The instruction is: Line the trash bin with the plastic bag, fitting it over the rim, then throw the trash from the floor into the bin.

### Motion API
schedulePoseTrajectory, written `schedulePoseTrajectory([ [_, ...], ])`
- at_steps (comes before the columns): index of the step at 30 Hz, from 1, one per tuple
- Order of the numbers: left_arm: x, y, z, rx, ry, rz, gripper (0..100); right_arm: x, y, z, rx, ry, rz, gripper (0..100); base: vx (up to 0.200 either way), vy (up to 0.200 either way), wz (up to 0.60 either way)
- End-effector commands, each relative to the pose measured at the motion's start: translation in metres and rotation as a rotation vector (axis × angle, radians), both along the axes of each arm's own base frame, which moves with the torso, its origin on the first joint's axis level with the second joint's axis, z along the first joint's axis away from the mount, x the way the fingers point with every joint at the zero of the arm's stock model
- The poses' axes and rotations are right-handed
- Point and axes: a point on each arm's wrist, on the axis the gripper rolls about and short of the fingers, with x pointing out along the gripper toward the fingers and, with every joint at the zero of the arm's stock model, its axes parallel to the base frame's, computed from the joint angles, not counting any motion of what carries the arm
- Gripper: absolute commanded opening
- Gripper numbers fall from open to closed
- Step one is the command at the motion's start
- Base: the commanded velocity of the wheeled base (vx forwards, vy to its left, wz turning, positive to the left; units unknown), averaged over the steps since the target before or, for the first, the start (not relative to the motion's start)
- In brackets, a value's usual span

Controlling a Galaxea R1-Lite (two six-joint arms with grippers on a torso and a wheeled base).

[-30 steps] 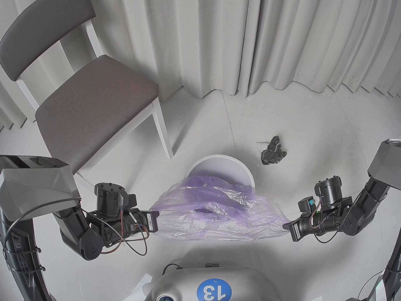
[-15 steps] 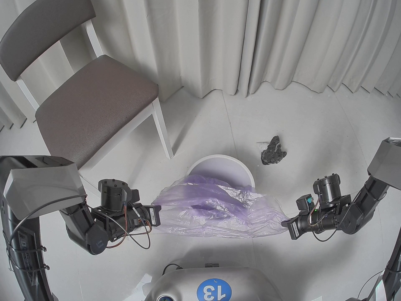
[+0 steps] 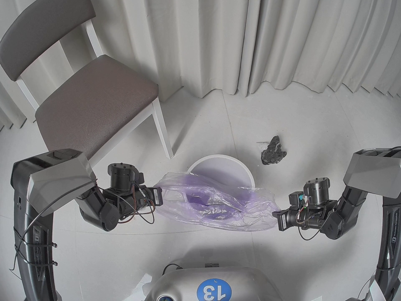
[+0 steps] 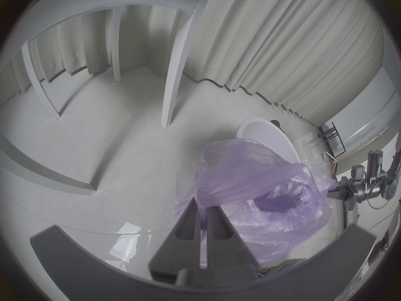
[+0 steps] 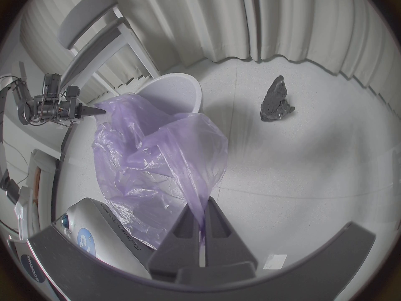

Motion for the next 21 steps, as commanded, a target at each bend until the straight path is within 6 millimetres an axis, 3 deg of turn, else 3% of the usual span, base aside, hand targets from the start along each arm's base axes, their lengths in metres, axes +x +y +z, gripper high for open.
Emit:
schedulePoseTrajectory([
  [1,0.007,0.008,0.012,-0.013,-0.041,0.024,0,0.001,0.001,-0.009,0.004,0.023,-0.004,0,0.000,0.000,0.00],
  [11,0.019,0.013,0.024,-0.028,-0.087,0.042,0,0.004,0.004,0.005,0.056,-0.003,-0.033,0,0.000,0.000,0.00],
  [21,0.030,0.016,0.028,-0.034,-0.121,0.056,0,0.000,0.012,0.005,0.063,0.002,-0.015,0,0.000,0.000,0.00],
])
